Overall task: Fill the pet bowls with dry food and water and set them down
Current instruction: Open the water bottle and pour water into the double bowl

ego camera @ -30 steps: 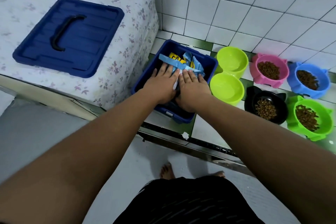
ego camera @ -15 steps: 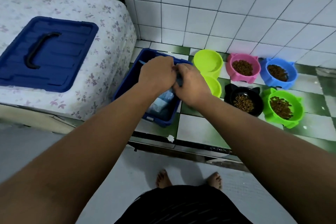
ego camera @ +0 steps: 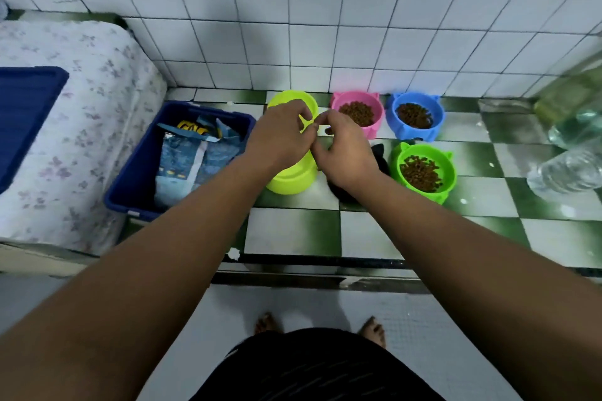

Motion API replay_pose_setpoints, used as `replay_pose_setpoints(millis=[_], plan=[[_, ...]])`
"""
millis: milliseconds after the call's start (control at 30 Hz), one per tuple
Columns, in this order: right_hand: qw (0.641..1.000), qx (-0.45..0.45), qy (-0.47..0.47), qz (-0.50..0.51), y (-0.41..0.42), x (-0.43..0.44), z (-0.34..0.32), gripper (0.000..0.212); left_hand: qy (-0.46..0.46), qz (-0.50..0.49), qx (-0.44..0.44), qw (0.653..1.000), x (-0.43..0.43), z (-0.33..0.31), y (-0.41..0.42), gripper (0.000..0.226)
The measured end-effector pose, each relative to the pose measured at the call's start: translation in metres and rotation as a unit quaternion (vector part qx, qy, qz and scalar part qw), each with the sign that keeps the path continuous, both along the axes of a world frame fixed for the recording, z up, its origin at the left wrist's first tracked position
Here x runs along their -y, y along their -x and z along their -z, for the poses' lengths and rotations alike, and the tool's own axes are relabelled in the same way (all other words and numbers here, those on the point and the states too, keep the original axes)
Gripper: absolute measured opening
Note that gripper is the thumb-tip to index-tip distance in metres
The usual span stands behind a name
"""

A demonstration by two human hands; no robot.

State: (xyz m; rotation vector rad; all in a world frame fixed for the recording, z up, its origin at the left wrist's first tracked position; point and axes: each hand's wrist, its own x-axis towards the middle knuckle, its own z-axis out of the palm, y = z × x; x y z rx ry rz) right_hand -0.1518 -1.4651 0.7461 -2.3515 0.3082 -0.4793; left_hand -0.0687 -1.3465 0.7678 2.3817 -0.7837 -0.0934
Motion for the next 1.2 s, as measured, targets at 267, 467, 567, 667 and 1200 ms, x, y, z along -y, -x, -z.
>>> replay_pose_setpoints(millis=[267,467,567,667,1200], plan=[[0.996,0.018,-0.025,0.078,0.079,0.123,-0.004,0.021,0.027,0.043,-0.018,0.999,0.125,-0.001,0.064,0.013],[0.984,-0.004,-0.023,0.176,0.150,0.213,-0.004,0.028,0.039,0.121,-0.044,0.991,0.224,0.008,0.114,0.021],[0.974,-0.014,-0.032,0.222,0.182,0.246,-0.008,0.030,0.072,0.149,-0.088,0.982,0.264,0.013,0.132,0.017],[0.963,-0.004,-0.025,0.270,0.208,0.269,-0.016,0.027,0.064,0.204,-0.112,0.970,0.300,0.015,0.146,0.018],[0.857,0.191,-0.110,0.466,0.244,0.375,-0.070,0.046,0.027,0.318,-0.295,0.901,0.442,0.023,0.190,0.114]])
